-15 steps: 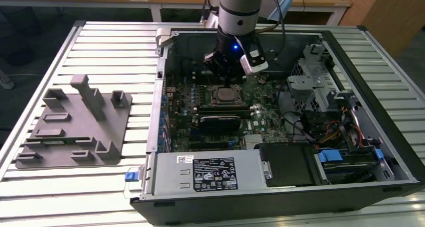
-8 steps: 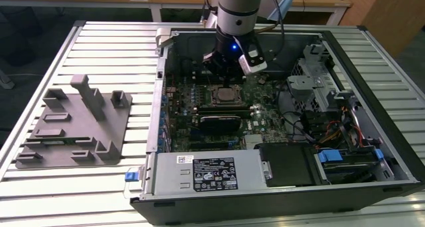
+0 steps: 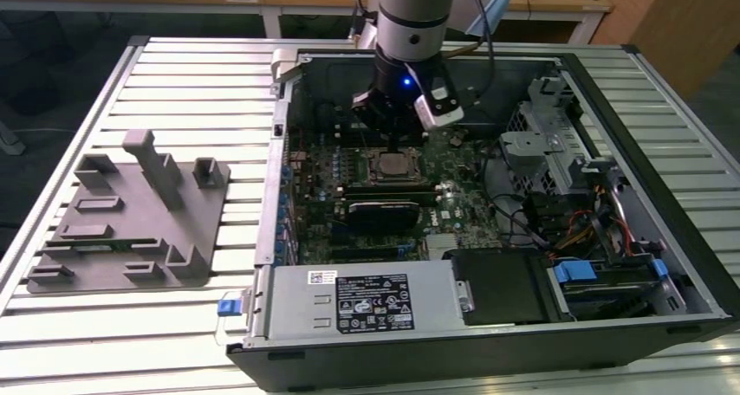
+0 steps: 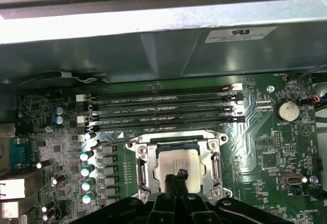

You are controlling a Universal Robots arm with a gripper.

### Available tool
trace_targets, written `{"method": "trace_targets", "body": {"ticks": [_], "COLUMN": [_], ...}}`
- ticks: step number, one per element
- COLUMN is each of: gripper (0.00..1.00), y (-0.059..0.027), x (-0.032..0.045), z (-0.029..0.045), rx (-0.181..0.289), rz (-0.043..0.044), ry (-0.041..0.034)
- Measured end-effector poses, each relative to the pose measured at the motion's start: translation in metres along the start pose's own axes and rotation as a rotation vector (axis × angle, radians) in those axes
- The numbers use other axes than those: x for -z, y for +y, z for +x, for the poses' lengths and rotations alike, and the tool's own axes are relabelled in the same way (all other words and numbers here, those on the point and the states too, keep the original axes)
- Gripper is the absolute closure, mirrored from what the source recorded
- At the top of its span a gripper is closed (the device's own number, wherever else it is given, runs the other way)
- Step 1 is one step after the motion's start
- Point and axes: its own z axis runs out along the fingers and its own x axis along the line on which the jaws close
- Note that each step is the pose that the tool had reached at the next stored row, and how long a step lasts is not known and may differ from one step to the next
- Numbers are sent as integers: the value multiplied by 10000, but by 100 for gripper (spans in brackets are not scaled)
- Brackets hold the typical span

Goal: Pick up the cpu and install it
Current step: 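Install the first cpu locking lever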

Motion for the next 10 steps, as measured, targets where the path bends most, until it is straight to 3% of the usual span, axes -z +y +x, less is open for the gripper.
{"method": "trace_targets", "body": {"ticks": [10], "gripper": [89], "y": [-3], "x": [0], "z": [29], "rx": [0], "rz": [0], "ry": [0]}}
